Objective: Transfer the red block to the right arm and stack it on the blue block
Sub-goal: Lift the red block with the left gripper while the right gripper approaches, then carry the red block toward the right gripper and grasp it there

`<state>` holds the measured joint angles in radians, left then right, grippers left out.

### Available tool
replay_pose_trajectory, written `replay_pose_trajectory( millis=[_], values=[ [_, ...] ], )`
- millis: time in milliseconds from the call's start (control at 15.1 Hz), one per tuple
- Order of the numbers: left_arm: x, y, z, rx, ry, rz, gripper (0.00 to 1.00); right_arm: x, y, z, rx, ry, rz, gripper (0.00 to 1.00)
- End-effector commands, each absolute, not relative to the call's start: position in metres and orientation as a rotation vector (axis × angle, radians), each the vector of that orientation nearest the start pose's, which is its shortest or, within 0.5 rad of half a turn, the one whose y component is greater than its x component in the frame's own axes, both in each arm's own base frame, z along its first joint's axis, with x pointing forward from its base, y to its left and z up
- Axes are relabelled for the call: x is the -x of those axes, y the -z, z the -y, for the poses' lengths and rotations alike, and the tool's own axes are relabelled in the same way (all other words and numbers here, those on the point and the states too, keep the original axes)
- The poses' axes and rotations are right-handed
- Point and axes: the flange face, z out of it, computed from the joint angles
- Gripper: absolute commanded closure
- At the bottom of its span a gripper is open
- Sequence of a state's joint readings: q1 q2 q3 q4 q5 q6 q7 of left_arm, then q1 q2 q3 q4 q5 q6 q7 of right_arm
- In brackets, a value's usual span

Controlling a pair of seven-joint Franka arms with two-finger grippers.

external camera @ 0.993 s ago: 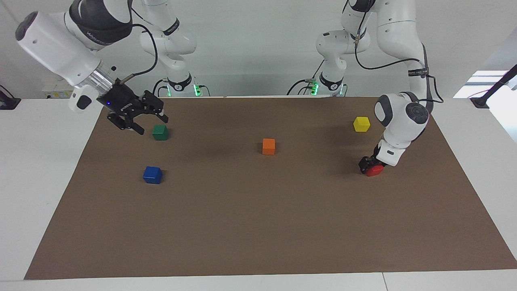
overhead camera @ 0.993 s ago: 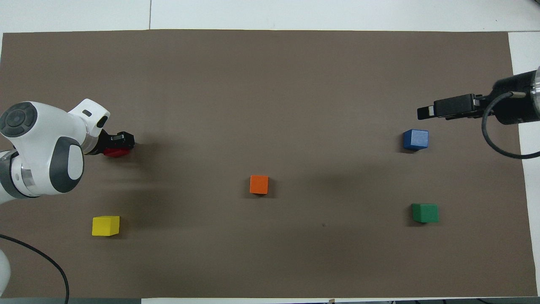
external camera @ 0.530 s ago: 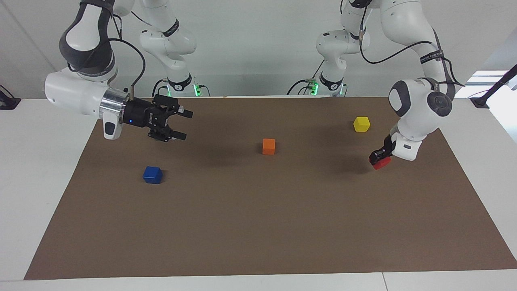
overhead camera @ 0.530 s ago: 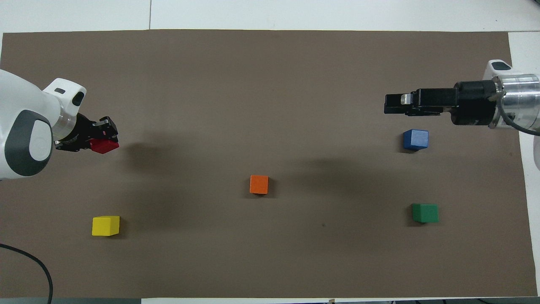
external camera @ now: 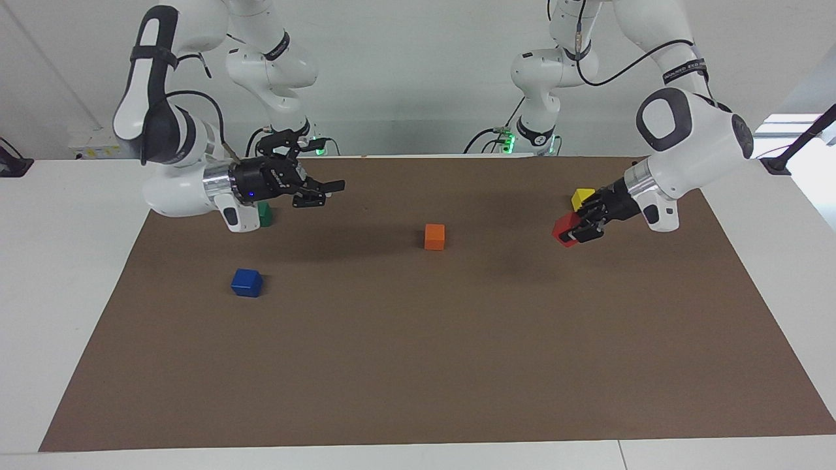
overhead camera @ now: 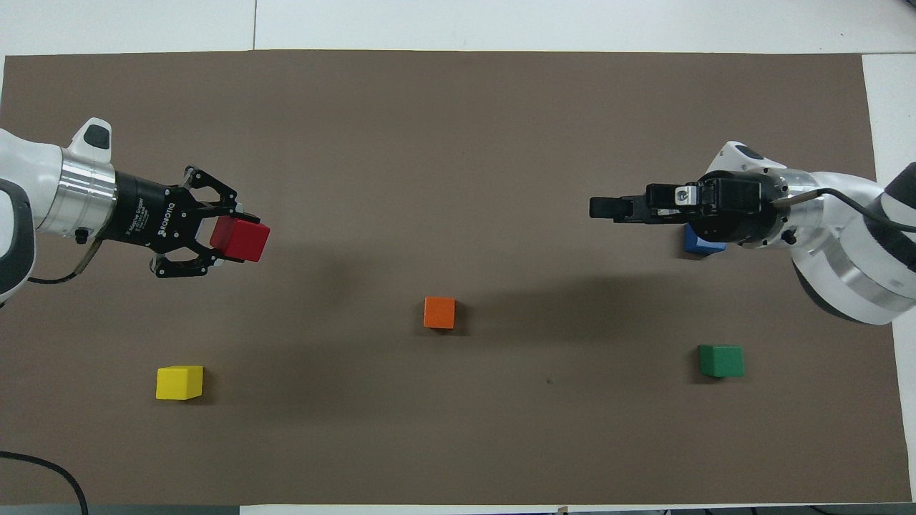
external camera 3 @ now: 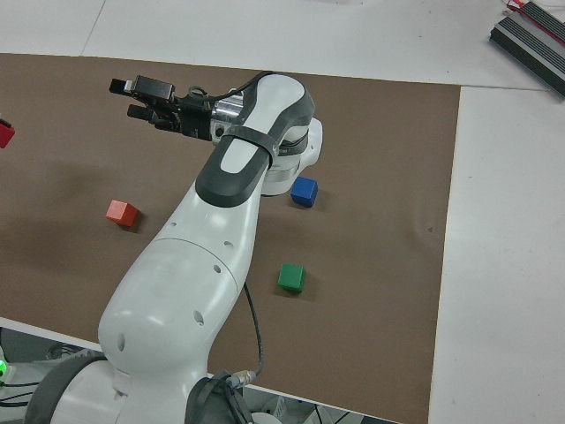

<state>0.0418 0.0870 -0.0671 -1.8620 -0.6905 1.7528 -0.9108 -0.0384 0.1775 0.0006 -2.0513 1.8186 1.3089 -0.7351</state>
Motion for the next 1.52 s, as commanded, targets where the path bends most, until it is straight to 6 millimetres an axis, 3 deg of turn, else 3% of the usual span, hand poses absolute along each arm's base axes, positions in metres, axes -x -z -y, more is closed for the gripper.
replay_pose_trajectory(
  millis=[0,199,331,463,728,927,993,1125,1456],
  values=[
    [-0.559,-0.485,0.069,-1.916,0.791,-1.428,1.00,-0.560,-0.426,-0.108,1.054,0.063,0.116,0.00],
    [-0.532,-0.474,0.088,-1.738,0.912,-1.413,1.00,-0.551,-0.407,-0.128,0.974,0.038,0.124,0.00],
    [-0.520,-0.472,0.121,-1.711,0.977,-1.383,1.00,-0.546,-0.395,-0.155,0.920,0.031,0.131,0.00],
    [-0.516,-0.475,0.141,-1.629,1.078,-1.468,1.00,-0.543,-0.379,-0.174,0.915,0.039,0.137,0.00],
    [-0.513,-0.492,0.163,-1.497,1.199,-1.570,1.00,-0.543,-0.372,-0.186,0.954,0.036,0.119,0.00],
    [-0.506,-0.519,0.161,-1.435,1.190,-1.642,1.00,-0.543,-0.366,-0.198,0.991,0.033,0.100,0.00],
    [-0.506,-0.525,0.168,-1.417,1.180,-1.673,1.00,-0.542,-0.364,-0.203,1.004,0.032,0.092,0.00],
    [-0.499,-0.540,0.188,-1.408,1.131,-1.693,1.00,-0.545,-0.349,-0.215,0.993,0.044,0.061,0.00],
    [-0.483,-0.534,0.252,-1.435,1.027,-1.701,1.00,-0.551,-0.337,-0.232,1.007,0.064,0.025,0.00]
  ],
)
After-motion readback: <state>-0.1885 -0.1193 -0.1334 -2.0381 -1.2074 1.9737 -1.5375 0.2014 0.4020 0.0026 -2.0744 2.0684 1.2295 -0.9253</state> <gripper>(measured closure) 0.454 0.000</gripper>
